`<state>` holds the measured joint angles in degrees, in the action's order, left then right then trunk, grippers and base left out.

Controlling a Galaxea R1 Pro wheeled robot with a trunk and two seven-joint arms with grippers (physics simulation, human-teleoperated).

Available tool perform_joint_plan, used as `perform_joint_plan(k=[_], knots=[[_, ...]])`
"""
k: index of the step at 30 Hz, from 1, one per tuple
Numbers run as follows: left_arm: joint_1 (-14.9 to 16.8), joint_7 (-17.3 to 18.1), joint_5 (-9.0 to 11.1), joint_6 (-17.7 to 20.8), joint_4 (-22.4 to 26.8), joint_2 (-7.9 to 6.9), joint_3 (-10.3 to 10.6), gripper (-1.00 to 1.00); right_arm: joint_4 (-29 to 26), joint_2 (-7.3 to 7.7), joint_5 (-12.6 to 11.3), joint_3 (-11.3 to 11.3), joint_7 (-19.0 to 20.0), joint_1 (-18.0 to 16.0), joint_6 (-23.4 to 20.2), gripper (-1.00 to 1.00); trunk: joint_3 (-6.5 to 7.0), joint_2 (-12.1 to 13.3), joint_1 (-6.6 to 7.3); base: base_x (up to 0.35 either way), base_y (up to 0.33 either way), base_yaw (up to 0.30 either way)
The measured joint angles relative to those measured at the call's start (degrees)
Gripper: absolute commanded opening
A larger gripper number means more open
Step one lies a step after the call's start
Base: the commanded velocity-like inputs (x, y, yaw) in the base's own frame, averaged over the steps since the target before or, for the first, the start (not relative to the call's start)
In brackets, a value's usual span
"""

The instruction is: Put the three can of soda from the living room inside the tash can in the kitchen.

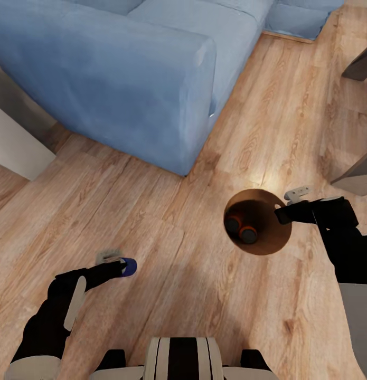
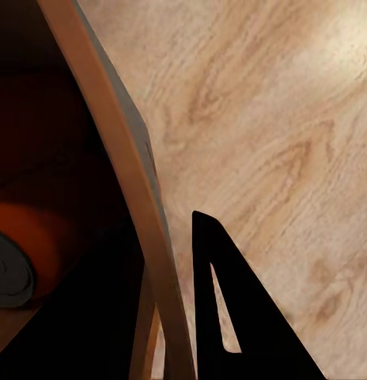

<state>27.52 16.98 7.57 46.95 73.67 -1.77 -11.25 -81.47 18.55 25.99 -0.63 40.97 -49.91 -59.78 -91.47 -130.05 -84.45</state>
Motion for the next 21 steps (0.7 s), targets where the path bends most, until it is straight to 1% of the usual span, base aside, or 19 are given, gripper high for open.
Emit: perform_joint_plan(k=[1, 2, 3, 5, 6, 7, 8, 10, 11, 12, 13, 14, 15, 16, 17, 19, 20, 21], knots=[[0.3, 1.0, -0.1, 2.5, 2.5, -0.56, 0.0, -1.00, 0.0, -0.72, 0.3, 0.0, 0.0, 0.0, 0.1, -1.00, 0.18, 0.4, 0.22, 0.000, 0.000, 0.000], [0.4, 1.8, 0.1, 3.7, 3.9, -0.96, 0.0, -1.00, 0.0, -1.04, -0.1, 0.0, 0.0, 0.0, -0.1, -1.00, 0.36, 0.8, 0.44, 0.000, 0.000, 0.000], [0.7, 4.6, -0.1, 6.6, 6.8, -2.42, -0.2, -1.00, 0.0, -1.63, 0.0, 0.0, 0.0, 0.0, 0.0, -1.00, 0.54, 1.2, 0.66, 0.000, 0.000, 0.000], [0.9, 7.2, -0.1, 8.4, 8.3, -3.78, -0.3, -1.00, 0.0, -1.88, -0.4, -0.1, 0.0, 0.0, -0.2, -1.00, 0.90, 2.0, 1.10, 0.000, 0.000, 0.000], [1.2, 10.1, 0.2, 9.7, 9.1, -5.18, -0.4, -1.00, 0.0, -2.02, -0.1, -0.1, 0.0, 0.0, -0.1, -1.00, 1.08, 2.4, 1.32, 0.000, 0.000, 0.000], [1.5, 11.7, 0.0, 10.2, 9.4, -5.96, -0.4, -1.00, 0.0, -2.06, 0.2, -0.1, 0.0, 0.0, 0.1, -1.00, 1.26, 2.8, 1.54, 0.000, 0.000, 0.000], [2.0, 14.7, 0.2, 11.3, 9.8, -7.35, -0.5, -1.00, 0.0, -2.12, 0.6, -0.2, -0.1, 0.0, 0.1, -1.00, 1.44, 3.2, 1.76, 0.000, 0.000, 0.000], [2.4, 17.4, 0.0, 12.1, 10.0, -8.61, -0.5, -1.00, 0.0, -2.14, 0.6, -0.3, -0.1, 0.0, 0.2, -1.00, 1.79, 4.0, 2.20, 0.000, 0.000, 0.000], [2.7, 19.7, 0.1, 12.7, 10.2, -9.69, -0.6, -1.00, 0.0, -2.16, 0.5, -0.4, -0.1, 0.0, 0.1, -1.00, 1.97, 4.4, 2.42, 0.000, 0.000, 0.000], [2.8, 20.8, 0.0, 12.9, 10.2, -10.31, -0.6, -1.00, 0.0, -2.17, 0.3, -0.4, 0.0, 0.0, 0.1, -1.00, 2.15, 4.8, 2.64, 0.000, 0.000, 0.000], [3.2, 24.2, 0.8, 13.1, 10.2, -12.30, -0.7, -1.00, 0.0, -2.16, 0.2, -0.5, 0.0, 0.0, 0.0, -1.00, 2.33, 5.2, 2.86, 0.000, 0.000, 0.000], [3.4, 25.4, 0.8, 13.0, 10.0, -13.15, -0.8, -1.00, 0.0, -2.14, 0.1, -0.5, 0.1, 0.0, 0.0, -1.00, 2.51, 5.6, 3.07, 0.000, 0.000, 0.000], [3.7, 26.7, 1.4, 13.1, 9.8, -13.90, -0.8, -1.00, 0.0, -2.11, 0.2, -0.5, 0.1, 0.0, 0.0, -1.00, 2.69, 6.0, 3.29, 0.000, 0.000, 0.000], [4.9, 30.5, 3.9, 13.0, 8.3, -15.95, -0.9, -1.00, 0.0, -2.07, 0.2, -0.6, 0.3, 0.0, 0.1, -1.00, 2.87, 6.4, 3.52, 0.000, 0.000, 0.000], [5.9, 33.5, 5.6, 13.0, 7.0, -17.34, -1.0, -1.00, 0.0, -2.08, 0.3, -0.6, 0.3, 0.1, 0.1, -1.00, 3.05, 6.8, 3.73, 0.000, 0.000, 0.000], [7.1, 36.4, 7.2, 13.1, 5.5, -18.75, -1.0, -1.00, 0.1, -2.16, 0.2, -0.5, 0.5, 0.6, 0.0, -1.00, 3.41, 7.6, 4.17, 0.000, 0.000, 0.000], [8.2, 39.1, 8.7, 13.0, 3.8, -19.81, -0.9, -1.00, 0.1, -2.19, 0.0, -0.5, 0.5, 0.9, -0.1, -1.00, 3.59, 8.0, 4.39, 0.000, 0.000, 0.000], [8.8, 40.5, 9.1, 13.1, 2.9, -20.24, -0.9, -1.00, 0.1, -2.21, -0.1, -0.5, 0.5, 1.1, 0.0, -1.00, 3.77, 8.4, 4.61, 0.000, 0.000, 0.000]])
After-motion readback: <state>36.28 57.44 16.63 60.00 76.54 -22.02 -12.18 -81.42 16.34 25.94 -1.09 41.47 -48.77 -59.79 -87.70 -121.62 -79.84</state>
